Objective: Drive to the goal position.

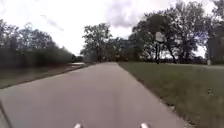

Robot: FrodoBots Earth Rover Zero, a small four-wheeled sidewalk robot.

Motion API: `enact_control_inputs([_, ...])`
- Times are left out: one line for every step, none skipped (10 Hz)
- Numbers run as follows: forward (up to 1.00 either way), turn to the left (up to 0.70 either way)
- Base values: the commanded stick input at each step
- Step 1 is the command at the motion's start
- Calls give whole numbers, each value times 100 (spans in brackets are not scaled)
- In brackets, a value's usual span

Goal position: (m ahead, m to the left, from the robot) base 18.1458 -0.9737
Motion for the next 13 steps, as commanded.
enact_control_inputs([100,0])
enact_control_inputs([100,0])
enact_control_inputs([100,0])
enact_control_inputs([100,0])
enact_control_inputs([100,0])
enact_control_inputs([100,0])
enact_control_inputs([100,0])
enact_control_inputs([100,0])
enact_control_inputs([100,0])
enact_control_inputs([100,0])
enact_control_inputs([100,0])
enact_control_inputs([100,0])
enact_control_inputs([100,0])
